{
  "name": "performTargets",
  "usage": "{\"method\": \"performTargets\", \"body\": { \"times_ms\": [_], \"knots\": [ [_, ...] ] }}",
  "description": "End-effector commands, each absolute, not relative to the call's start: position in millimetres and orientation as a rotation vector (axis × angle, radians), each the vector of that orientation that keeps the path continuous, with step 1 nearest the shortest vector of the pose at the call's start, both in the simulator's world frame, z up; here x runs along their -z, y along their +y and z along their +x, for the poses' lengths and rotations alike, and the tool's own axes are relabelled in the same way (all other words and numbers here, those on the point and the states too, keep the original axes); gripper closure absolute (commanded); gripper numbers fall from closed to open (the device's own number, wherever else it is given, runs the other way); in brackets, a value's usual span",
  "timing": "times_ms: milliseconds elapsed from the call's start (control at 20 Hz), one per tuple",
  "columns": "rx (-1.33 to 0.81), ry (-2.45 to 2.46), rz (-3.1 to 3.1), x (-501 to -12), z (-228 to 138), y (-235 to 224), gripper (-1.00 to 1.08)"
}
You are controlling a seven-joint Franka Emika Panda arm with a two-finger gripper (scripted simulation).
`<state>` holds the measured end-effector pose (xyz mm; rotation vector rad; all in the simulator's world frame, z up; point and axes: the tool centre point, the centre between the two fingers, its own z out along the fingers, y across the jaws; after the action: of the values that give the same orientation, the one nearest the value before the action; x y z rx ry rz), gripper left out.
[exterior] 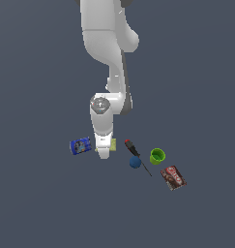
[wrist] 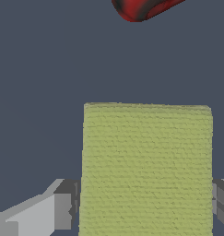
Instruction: Pick up a designated object from a clutter of objects.
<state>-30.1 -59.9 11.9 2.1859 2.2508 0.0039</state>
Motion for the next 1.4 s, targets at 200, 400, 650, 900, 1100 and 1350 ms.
{"method": "performTargets", "body": {
  "times_ms": [200,400,650,900,1100,1350],
  "knots": [
    [-0.004,2.25,2.186,-18,-31,-61,1.08],
    [-0.003,2.25,2.186,-30,-33,-64,1.08],
    [-0.002,2.251,2.185,-56,-37,-68,1.08],
    [0.0,2.252,2.185,-94,-42,-74,1.08],
    [-0.001,2.253,2.185,-131,-47,-80,1.08],
    [-0.003,2.255,2.185,-181,-53,-88,1.08]
  ]
}}
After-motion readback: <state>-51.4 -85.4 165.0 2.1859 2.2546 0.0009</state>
